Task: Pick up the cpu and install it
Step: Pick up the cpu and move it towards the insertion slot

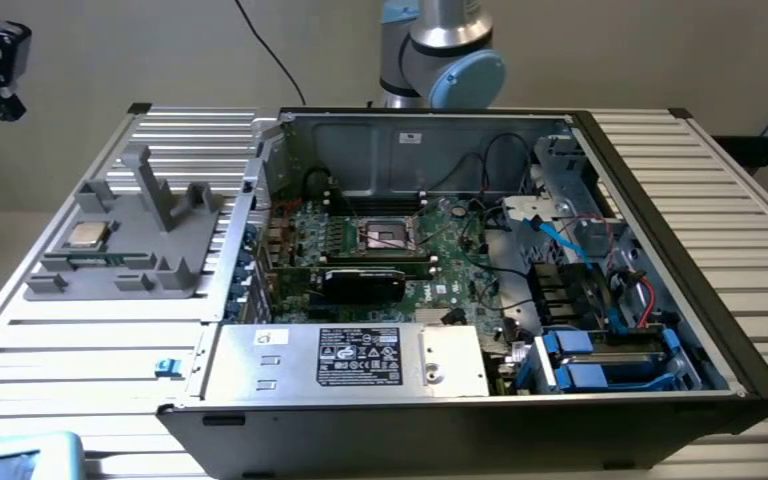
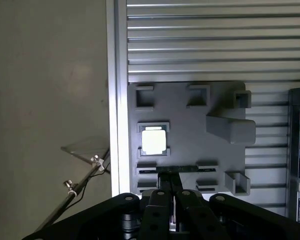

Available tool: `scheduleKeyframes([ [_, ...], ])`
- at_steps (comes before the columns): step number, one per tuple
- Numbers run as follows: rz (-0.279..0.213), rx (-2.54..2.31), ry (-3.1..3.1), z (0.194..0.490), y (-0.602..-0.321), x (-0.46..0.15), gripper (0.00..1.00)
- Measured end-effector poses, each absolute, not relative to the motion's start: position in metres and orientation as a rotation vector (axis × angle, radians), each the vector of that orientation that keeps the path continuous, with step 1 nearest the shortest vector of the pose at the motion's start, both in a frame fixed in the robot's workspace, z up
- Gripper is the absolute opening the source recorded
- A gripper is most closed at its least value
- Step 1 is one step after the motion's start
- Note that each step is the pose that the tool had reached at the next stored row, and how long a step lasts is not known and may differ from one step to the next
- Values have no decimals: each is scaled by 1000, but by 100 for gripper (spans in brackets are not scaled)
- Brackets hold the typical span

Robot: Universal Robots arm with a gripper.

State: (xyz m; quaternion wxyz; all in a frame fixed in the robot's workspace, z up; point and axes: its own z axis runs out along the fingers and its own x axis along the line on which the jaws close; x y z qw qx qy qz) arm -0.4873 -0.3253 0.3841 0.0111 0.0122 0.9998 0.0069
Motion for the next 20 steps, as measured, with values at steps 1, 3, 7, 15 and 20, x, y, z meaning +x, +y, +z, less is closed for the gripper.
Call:
scheduleKeyframes([
  [1,21,38,3119,384,-325,-487,13],
  [3,21,38,3119,384,-325,-487,25],
  [7,21,38,3119,384,-325,-487,37],
  [15,-11,32,3123,381,-325,-487,61],
  [20,-19,30,3123,373,-325,-487,61],
])
